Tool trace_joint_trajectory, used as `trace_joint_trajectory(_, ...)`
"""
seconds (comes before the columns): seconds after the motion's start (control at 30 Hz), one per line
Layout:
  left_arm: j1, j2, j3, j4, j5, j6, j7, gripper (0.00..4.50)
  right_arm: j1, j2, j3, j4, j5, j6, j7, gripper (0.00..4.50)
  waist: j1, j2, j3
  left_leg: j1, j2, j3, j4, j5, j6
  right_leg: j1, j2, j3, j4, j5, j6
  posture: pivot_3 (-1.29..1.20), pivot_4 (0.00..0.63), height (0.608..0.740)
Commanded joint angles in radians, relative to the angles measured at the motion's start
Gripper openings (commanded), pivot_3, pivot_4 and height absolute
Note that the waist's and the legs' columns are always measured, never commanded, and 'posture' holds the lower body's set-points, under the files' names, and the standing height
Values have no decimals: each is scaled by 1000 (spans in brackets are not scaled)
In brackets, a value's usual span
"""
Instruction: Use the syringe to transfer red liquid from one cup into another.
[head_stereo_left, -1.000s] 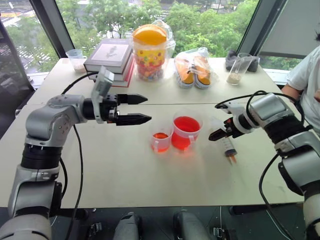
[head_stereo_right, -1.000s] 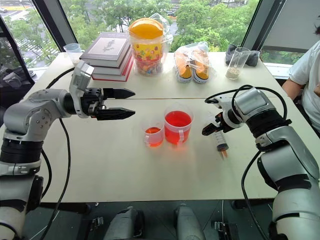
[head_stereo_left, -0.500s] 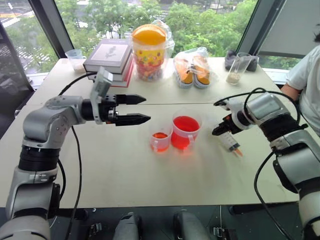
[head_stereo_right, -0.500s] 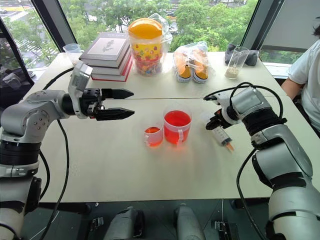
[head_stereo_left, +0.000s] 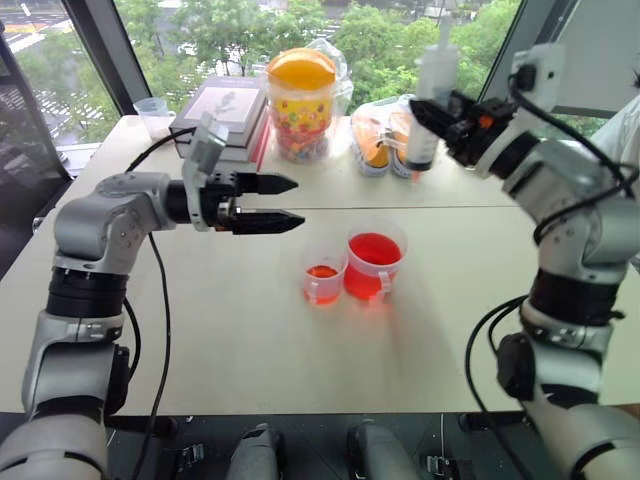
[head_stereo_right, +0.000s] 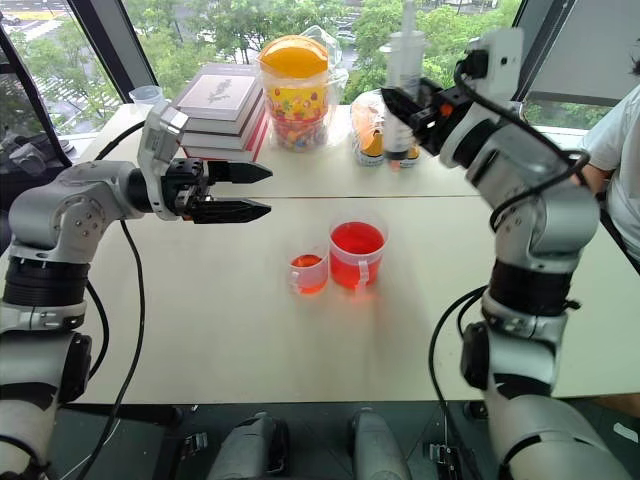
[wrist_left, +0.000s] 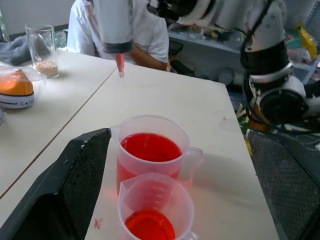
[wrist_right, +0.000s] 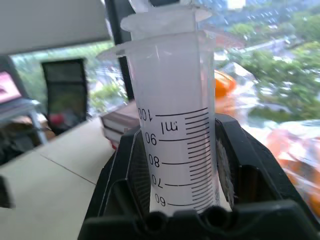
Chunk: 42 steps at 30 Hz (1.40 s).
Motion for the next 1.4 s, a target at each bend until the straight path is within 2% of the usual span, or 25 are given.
trace_joint_trajectory(0.03,-59,-14,6,24,8,-20,-12,4500,121,52,5,-131,43,-111,-6,1398,2,0,0,0,0,0,0,0,0,1,0,0,-1,0,0,0,150,740)
trace_joint_trajectory(0.23,-139,-57,-18,86,36,-47,-42,4500,304,137,105,-183,26,-252,-23,1398,-6,0,0,1,-1,-1,1,0,0,2,0,0,-1,0,0,0,150,740)
trace_joint_trajectory(0.53,-220,-133,-27,148,49,-57,-61,4500,453,133,232,-141,-64,-414,-26,1398,-5,0,0,2,-1,-2,1,0,0,2,1,0,-1,0,0,0,150,740)
trace_joint_trajectory(1.33,-315,-364,-100,363,177,-197,-104,4500,455,112,281,-124,-77,-456,-42,1398,-3,0,0,2,-1,-3,1,0,0,3,1,0,-1,0,0,0,150,740)
trace_joint_trajectory(1.4,-327,-388,-93,380,178,-198,-94,3964,455,111,282,-123,-78,-456,-44,1398,-3,0,0,2,-1,-3,1,0,0,3,1,0,-1,0,0,0,150,740)
